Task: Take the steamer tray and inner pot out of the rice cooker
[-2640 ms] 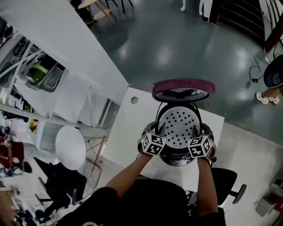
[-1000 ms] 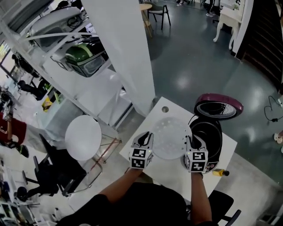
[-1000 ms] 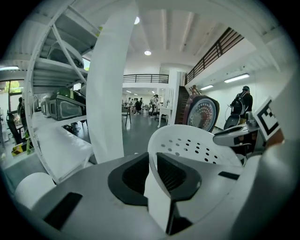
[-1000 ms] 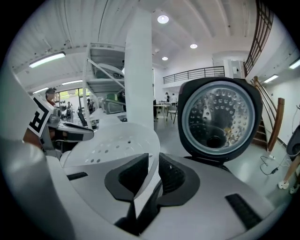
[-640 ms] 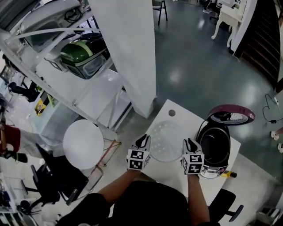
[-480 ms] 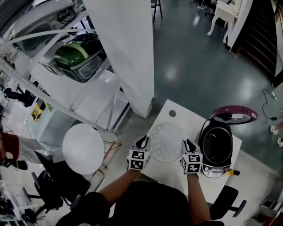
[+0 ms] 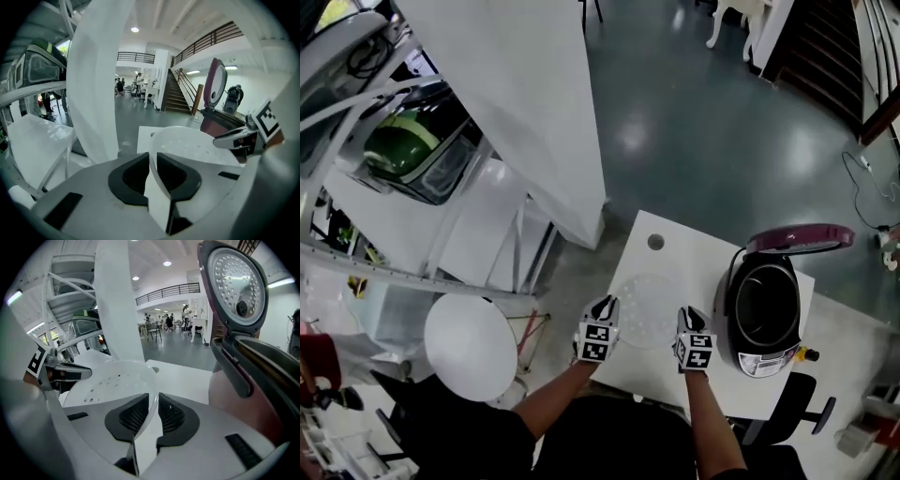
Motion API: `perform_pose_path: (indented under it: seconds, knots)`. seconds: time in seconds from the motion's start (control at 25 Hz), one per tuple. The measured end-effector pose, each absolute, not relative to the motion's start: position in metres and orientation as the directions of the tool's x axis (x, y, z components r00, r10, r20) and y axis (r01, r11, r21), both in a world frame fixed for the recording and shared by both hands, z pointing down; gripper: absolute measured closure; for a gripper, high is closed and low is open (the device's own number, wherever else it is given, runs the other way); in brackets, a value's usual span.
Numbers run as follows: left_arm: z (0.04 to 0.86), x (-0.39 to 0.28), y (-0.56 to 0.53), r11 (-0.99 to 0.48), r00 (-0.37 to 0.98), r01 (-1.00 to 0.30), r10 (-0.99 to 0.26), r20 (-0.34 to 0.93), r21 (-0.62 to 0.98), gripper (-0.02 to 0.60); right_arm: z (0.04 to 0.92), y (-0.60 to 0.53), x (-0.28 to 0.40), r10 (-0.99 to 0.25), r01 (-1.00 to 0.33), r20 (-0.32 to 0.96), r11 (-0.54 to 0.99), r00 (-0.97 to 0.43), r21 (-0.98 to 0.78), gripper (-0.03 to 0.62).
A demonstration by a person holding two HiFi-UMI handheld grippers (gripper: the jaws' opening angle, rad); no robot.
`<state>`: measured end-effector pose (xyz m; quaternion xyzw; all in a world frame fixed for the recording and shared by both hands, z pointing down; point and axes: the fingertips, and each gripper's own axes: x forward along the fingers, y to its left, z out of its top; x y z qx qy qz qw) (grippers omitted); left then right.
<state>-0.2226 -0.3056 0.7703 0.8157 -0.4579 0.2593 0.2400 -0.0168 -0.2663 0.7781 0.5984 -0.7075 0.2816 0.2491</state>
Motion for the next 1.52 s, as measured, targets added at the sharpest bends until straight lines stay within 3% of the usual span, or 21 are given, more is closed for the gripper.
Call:
perform_pose_path:
  seconds: [0.72,0.92,1.08,1.24,1.52]
  knots:
    - [0.86,-0.214,-0.32,-0.515,0.5,-0.83,-0.515,0.697,0.215,0.534,0.853,-0.272,-0.009,-0.685,-0.996,0.724,0.046,-0.083,-0.071,0.543]
    - [0.861,-0.214,-0.32,-0.551,0.484,-0.82,-0.526,0.699,0.154,0.525,0.857,-0.273,-0.007,-0.678,-0.998,0.734,0.005,-0.047,-0.06,0.547]
    - [0.854,-0.214,-0.321,-0.546,0.467,-0.827,-0.529,0.708,0.138,0.491,0.842,-0.271,0.001,-0.677,-0.999,0.736,-0.045,0.019,-0.016,0.537]
    - [0.829,-0.224,-0.315,-0.514,0.484,-0.838,-0.542,0.687,0.185,0.483,0.812,-0.265,-0.009,-0.692,-0.998,0.721,-0.028,-0.023,-0.06,0.537]
    - [0.759,-0.224,-0.311,-0.47,0.502,-0.853,-0.615,0.608,0.228,0.558,0.712,-0.263,-0.012,-0.827,-0.982,0.551,0.009,-0.115,-0.191,0.579]
